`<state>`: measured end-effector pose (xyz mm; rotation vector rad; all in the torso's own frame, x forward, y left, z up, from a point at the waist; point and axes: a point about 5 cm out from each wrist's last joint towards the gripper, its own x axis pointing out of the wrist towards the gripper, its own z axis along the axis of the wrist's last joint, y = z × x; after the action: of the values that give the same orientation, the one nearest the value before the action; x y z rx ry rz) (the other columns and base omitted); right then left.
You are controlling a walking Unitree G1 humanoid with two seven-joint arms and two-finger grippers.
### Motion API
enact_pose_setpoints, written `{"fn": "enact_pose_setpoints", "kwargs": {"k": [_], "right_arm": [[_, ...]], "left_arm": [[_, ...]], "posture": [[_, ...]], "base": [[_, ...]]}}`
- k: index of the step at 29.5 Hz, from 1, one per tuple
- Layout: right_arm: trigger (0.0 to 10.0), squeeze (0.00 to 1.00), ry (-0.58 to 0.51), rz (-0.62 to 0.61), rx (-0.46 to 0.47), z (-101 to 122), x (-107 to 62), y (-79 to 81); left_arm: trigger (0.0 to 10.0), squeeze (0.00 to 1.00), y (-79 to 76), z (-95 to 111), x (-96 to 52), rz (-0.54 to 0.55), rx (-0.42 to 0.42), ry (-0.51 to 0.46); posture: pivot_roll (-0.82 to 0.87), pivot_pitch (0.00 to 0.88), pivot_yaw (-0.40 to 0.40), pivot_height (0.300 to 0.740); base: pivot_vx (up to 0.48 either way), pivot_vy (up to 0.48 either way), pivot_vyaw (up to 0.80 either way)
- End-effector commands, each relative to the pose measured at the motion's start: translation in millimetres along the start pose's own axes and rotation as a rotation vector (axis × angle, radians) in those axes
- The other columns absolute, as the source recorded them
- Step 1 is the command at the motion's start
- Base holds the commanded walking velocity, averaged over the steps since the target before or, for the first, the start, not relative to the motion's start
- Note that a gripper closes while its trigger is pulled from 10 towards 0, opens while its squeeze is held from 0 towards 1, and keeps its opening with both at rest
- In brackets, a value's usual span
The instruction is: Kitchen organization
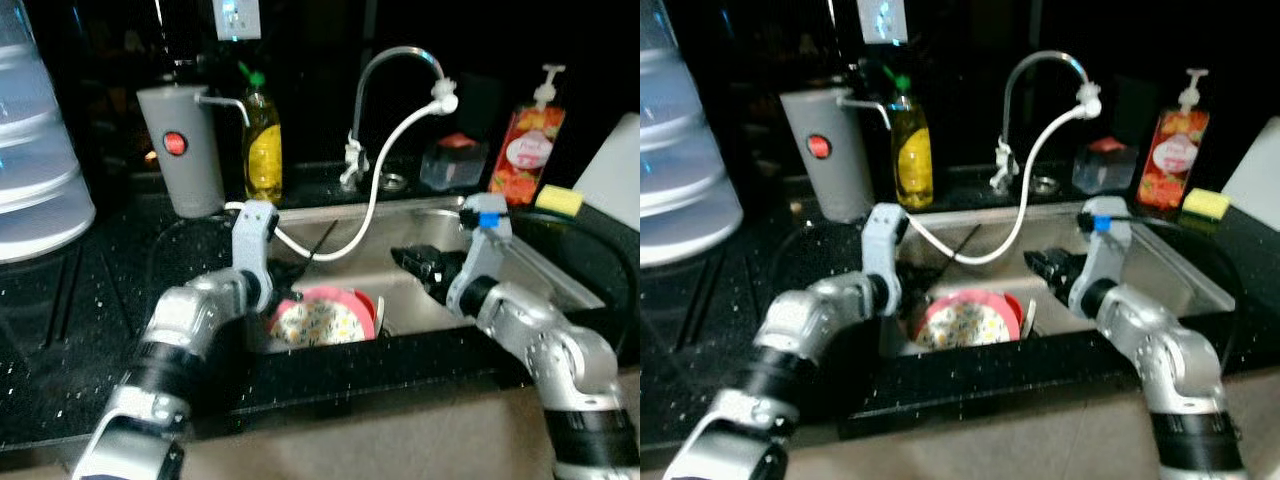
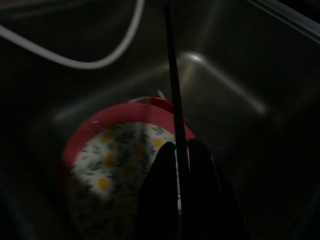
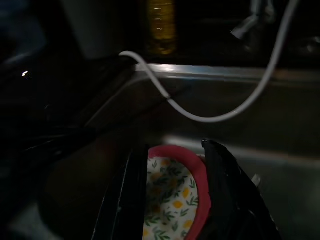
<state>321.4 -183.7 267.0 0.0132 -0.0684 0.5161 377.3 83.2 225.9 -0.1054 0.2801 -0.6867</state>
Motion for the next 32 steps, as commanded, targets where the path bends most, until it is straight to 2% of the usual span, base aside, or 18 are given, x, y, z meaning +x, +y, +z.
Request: {"fn": "enact_pose_setpoints", "kwargs": {"k": [1, 4, 11, 12, 15, 16, 17, 18, 22, 23, 25, 26, 29, 31, 32], "right_arm": [[10.0, 0.00, -0.046, 0.102, -0.054, 8.1, -4.5, 13.1], [10.0, 0.00, -0.118, 0.256, -0.066, 20.4, -13.3, 30.3], [10.0, 0.00, -0.090, 0.259, -0.096, 16.2, -11.0, 30.4], [10.0, 0.00, -0.063, 0.245, -0.114, 12.5, -9.4, 28.5], [10.0, 0.00, -0.032, 0.227, -0.139, 7.9, -7.6, 25.4], [10.0, 0.00, -0.037, 0.232, -0.141, 8.5, -8.1, 24.8], [10.0, 0.00, -0.037, 0.232, -0.141, 8.5, -8.1, 24.8], [10.0, 0.00, -0.043, 0.238, -0.140, 9.2, -8.6, 25.2], [10.0, 0.00, -0.049, 0.280, -0.139, 8.4, -8.7, 31.5], [10.0, 0.00, -0.049, 0.280, -0.139, 8.4, -8.7, 31.5], [10.0, 0.00, -0.044, 0.306, -0.139, 6.5, -7.7, 35.7], [10.0, 0.00, -0.044, 0.306, -0.139, 6.5, -7.7, 35.7], [10.0, 0.00, -0.025, 0.345, -0.139, 2.8, -1.8, 43.0], [10.0, 0.00, -0.009, 0.386, -0.143, 0.3, 2.9, 48.8], [10.0, 0.00, -0.009, 0.386, -0.143, 0.3, 2.9, 48.8]], "left_arm": [[10.0, 0.00, -4.8, -1.8, 5.4, -0.013, 0.037, 0.016], [10.0, 0.00, -13.2, -10.1, 10.6, -0.048, 0.061, 0.043], [10.0, 0.02, -15.1, -12.5, 13.6, -0.055, 0.066, 0.045], [10.0, 1.00, -15.3, -11.7, 14.5, -0.052, 0.069, 0.037], [10.0, 1.00, -15.6, -6.5, 14.7, -0.063, 0.070, 0.005], [10.0, 1.00, -14.6, 10.0, 9.3, -0.067, 0.046, -0.091], [10.0, 1.00, -14.6, 10.0, 9.3, -0.067, 0.046, -0.091], [10.0, 0.00, -12.3, 19.0, 5.0, -0.053, 0.042, -0.136], [10.0, 0.00, 5.4, 47.5, -18.5, 0.067, 0.075, -0.237], [10.0, 0.00, 5.4, 47.5, -18.5, 0.067, 0.075, -0.237], [10.0, 0.00, 19.0, 51.2, -30.5, 0.155, 0.107, -0.225], [10.0, 0.00, 19.0, 51.2, -30.5, 0.155, 0.107, -0.225], [10.0, 0.00, 39.9, 52.5, -52.6, 0.304, 0.158, -0.199], [10.0, 0.00, 58.4, 51.3, -68.8, 0.464, 0.145, -0.188], [10.0, 0.00, 58.4, 51.3, -68.8, 0.464, 0.145, -0.188]], "posture": [[-0.07, 0.043, 0.006, 0.740], [-0.07, 0.045, 0.006, 0.740], [-0.07, 0.042, -0.001, 0.740], [-0.07, 0.042, -0.003, 0.740], [-0.07, 0.042, -0.003, 0.740], [-0.07, 0.042, -0.004, 0.740], [-0.07, 0.042, -0.004, 0.740], [-0.07, 0.042, -0.004, 0.740], [-0.07, 0.046, -0.003, 0.740], [-0.07, 0.046, -0.003, 0.740], [-0.06, 0.049, -0.003, 0.740], [-0.06, 0.049, -0.003, 0.740], [-0.05, 0.052, -0.001, 0.740], [-0.05, 0.053, -0.003, 0.740], [-0.05, 0.053, -0.003, 0.740]], "base": [[0.000, 0.000, 0.00], [0.000, 0.000, 0.00], [0.000, 0.000, 0.00], [0.000, 0.000, 0.00], [0.000, 0.000, 0.00], [0.000, 0.000, 0.00], [0.000, 0.000, 0.00], [0.000, 0.000, 0.00], [0.000, 0.000, 0.00], [0.000, 0.000, 0.00], [0.000, 0.000, 0.00], [0.000, 0.000, 0.00], [0.000, 0.000, 0.00], [0.000, 0.000, 0.00], [0.000, 0.000, 0.00]]}}
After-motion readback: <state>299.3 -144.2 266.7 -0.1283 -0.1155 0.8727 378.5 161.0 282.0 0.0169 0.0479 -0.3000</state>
